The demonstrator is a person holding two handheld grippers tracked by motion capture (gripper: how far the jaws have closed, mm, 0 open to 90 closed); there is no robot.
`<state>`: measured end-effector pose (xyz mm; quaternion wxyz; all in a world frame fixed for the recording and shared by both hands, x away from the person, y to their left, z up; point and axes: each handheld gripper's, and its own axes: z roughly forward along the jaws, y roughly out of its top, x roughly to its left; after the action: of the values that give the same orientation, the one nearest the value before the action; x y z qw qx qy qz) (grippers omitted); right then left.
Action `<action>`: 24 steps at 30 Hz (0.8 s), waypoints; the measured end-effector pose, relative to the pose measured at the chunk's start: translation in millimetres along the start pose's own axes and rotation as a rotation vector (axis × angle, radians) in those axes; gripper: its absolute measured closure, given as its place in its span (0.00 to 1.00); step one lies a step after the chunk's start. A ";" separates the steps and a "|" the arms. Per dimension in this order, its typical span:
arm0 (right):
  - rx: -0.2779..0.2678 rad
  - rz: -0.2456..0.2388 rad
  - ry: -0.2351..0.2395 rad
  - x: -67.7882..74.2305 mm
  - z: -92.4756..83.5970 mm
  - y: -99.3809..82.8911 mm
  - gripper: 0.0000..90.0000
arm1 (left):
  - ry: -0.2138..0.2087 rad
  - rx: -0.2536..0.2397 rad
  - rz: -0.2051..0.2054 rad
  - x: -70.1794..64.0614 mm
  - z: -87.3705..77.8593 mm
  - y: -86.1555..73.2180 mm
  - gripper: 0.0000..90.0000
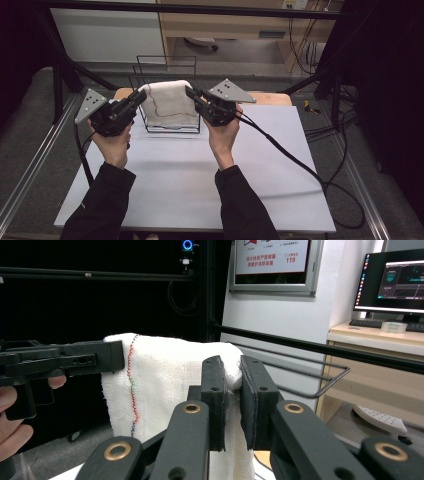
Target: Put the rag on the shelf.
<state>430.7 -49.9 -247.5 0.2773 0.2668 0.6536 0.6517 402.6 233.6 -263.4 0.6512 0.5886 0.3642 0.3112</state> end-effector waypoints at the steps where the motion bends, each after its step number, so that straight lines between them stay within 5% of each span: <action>1: -0.004 0.000 -0.003 -0.1 1.1 1.4 0.91 | 0.002 -0.003 0.002 0.3 0.6 1.1 0.91; 24: -0.028 -0.025 -0.011 -5.5 26.9 29.1 0.91 | 0.043 -0.042 0.005 15.7 14.0 31.7 0.91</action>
<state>453.3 -34.6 -218.3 0.2927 0.2581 0.6461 0.6559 423.7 242.7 -233.0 0.6546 0.5691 0.3700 0.3328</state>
